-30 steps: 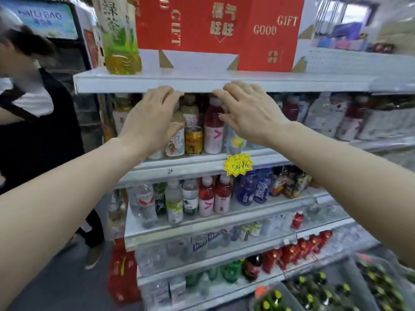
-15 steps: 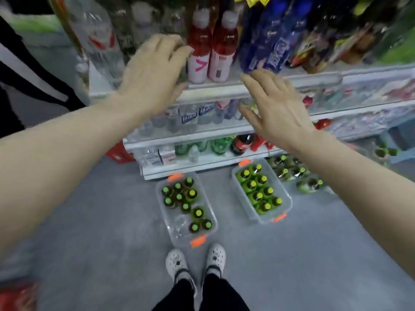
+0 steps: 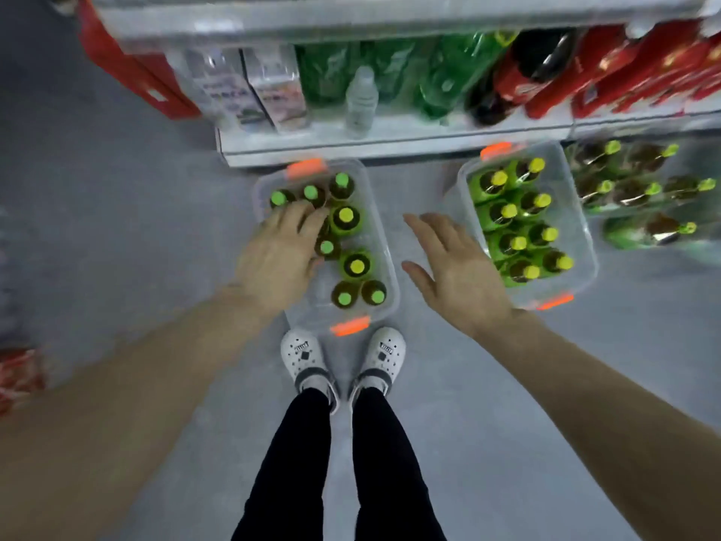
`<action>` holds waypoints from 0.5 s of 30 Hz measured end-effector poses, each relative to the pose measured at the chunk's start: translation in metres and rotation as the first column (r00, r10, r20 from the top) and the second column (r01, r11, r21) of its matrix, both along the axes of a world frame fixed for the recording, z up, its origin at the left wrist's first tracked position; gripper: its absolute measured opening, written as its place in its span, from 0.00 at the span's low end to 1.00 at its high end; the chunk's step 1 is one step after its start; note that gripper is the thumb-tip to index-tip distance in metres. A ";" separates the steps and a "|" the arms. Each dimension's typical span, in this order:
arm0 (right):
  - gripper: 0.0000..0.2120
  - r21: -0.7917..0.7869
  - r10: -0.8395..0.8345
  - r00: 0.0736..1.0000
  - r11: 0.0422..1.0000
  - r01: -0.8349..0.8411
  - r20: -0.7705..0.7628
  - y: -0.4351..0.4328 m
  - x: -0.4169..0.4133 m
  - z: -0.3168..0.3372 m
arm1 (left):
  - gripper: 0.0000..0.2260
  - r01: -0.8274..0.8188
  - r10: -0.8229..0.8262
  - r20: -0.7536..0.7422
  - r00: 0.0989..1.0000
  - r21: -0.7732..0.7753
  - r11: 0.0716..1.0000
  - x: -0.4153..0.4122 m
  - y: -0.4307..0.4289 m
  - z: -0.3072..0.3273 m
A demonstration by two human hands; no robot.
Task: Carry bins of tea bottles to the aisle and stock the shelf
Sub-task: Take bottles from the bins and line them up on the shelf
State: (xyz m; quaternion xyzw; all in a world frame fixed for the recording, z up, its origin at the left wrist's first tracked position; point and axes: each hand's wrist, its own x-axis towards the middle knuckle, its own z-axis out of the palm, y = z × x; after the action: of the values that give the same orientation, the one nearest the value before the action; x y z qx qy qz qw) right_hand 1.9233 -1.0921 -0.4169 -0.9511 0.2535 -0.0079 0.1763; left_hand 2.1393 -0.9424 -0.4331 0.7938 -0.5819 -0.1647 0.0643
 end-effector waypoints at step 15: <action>0.29 0.207 0.068 0.965 0.978 -0.014 -0.255 0.051 -0.025 -0.266 | 0.31 -0.111 0.186 -0.239 0.953 0.298 0.948 -0.077 0.069 -0.265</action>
State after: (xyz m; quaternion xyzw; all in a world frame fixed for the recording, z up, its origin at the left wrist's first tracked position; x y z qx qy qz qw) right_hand 1.8978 -1.0410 -0.6834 -0.9260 0.2541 0.1467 0.2377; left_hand 2.0620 -0.8729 -0.6982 0.8077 -0.4770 -0.3443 0.0402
